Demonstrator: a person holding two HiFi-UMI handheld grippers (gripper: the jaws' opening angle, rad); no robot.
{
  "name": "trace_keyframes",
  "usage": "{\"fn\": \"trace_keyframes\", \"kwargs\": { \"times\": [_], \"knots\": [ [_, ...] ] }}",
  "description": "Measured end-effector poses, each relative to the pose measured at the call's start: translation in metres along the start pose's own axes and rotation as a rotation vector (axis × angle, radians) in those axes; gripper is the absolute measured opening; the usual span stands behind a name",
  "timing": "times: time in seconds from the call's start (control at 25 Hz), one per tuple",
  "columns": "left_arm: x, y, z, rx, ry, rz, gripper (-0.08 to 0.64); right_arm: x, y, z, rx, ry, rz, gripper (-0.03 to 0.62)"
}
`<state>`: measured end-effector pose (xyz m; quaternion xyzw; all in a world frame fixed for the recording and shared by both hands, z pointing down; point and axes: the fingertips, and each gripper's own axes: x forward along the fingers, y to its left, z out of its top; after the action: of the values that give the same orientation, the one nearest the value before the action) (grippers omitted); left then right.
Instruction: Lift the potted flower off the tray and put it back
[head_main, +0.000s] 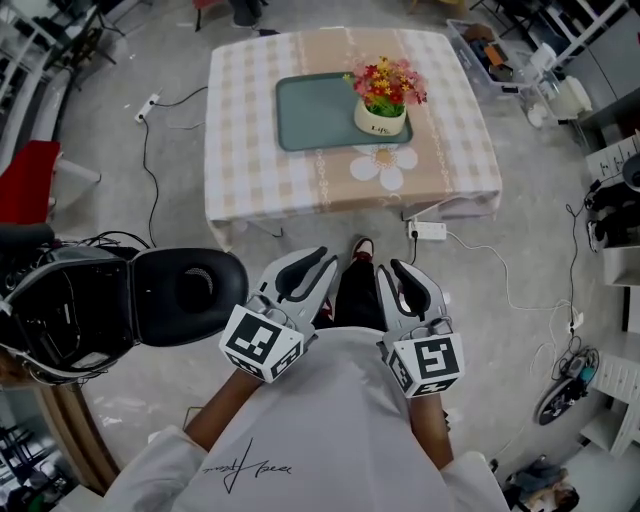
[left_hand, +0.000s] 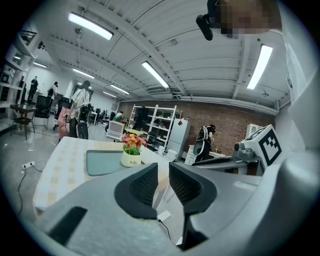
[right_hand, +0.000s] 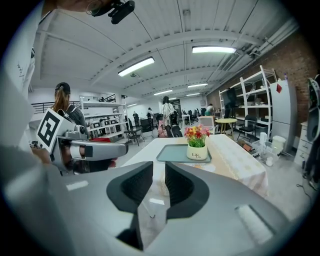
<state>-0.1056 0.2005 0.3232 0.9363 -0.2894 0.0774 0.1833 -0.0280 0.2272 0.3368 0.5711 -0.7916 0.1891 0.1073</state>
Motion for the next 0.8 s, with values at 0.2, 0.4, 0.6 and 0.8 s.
{"fn": "trace_keyframes", "kwargs": {
  "times": [0.2, 0.4, 0.6, 0.8],
  "knots": [
    [0.019, -0.015, -0.015, 0.011, 0.009, 0.009, 0.061, -0.007, -0.024, -0.013, -0.001, -0.007, 0.015, 0.084],
    [0.052, -0.013, -0.015, 0.015, 0.020, 0.017, 0.061, 0.005, -0.055, -0.013, -0.005, -0.001, 0.028, 0.086],
    [0.093, 0.001, -0.004, 0.020, 0.043, 0.016, 0.061, 0.032, -0.086, -0.001, 0.002, 0.006, 0.047, 0.087],
    [0.127, 0.013, 0.006, 0.030, 0.062, 0.029, 0.061, 0.051, -0.118, 0.011, 0.010, 0.004, 0.062, 0.093]
  ]
}}
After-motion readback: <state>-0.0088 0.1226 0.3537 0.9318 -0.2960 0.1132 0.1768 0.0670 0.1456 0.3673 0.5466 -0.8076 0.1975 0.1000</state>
